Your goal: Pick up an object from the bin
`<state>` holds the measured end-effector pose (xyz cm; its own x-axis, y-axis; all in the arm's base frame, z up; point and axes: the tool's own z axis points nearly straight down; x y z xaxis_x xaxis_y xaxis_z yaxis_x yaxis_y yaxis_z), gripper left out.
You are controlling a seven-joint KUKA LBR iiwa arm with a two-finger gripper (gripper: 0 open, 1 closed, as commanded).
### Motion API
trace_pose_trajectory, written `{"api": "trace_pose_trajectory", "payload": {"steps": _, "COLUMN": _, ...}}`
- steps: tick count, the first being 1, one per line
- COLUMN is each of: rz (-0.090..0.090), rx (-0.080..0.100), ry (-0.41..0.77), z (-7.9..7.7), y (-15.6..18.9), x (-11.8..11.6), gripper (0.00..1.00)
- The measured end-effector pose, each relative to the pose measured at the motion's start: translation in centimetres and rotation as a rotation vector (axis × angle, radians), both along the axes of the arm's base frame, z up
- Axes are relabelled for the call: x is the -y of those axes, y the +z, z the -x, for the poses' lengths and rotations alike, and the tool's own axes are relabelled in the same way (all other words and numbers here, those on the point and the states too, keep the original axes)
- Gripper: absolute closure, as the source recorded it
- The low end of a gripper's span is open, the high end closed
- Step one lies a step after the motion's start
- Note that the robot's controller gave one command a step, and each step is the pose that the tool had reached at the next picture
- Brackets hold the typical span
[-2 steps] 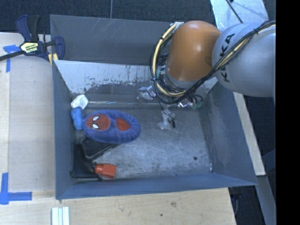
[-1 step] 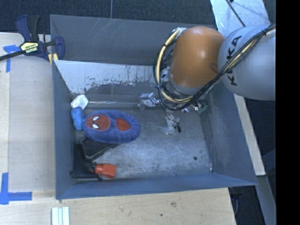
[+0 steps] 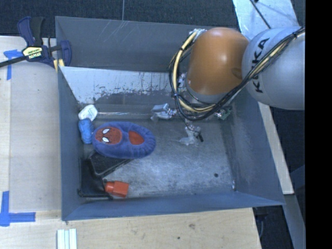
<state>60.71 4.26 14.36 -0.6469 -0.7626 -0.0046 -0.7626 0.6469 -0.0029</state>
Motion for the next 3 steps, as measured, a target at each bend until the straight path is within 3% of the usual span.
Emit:
{"api": "trace_pose_trajectory", "payload": {"steps": 1, "rz": 0.0, "rx": 0.0, "ry": -0.003, "z": 0.0, "y": 0.0, "x": 0.0, "gripper": 1.0}}
{"api": "trace_pose_trajectory", "payload": {"steps": 2, "rz": 0.001, "rx": -0.008, "ry": 0.23, "z": -0.4, "y": -5.5, "x": 0.6, "gripper": 1.0}}
{"api": "trace_pose_trajectory", "payload": {"steps": 3, "rz": 0.005, "rx": 0.006, "ry": 0.562, "z": -0.6, "y": 13.4, "x": 2.6, "gripper": 1.0}}
